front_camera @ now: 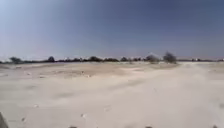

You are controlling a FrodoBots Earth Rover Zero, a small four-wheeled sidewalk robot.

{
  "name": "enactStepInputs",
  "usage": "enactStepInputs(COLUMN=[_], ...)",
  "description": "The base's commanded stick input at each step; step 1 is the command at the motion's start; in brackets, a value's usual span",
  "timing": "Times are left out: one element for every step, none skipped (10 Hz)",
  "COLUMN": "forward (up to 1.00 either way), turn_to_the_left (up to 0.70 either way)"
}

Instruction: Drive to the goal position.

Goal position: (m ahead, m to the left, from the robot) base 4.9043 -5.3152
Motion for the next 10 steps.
enactStepInputs(forward=[0.70,0.70,0.70,0.70,0.70,0.70,0.70,0.70,0.70,0.70], turn_to_the_left=[-0.34,-0.35,-0.35,-0.35,-0.35,-0.35,-0.32,-0.18,-0.04,0.00])
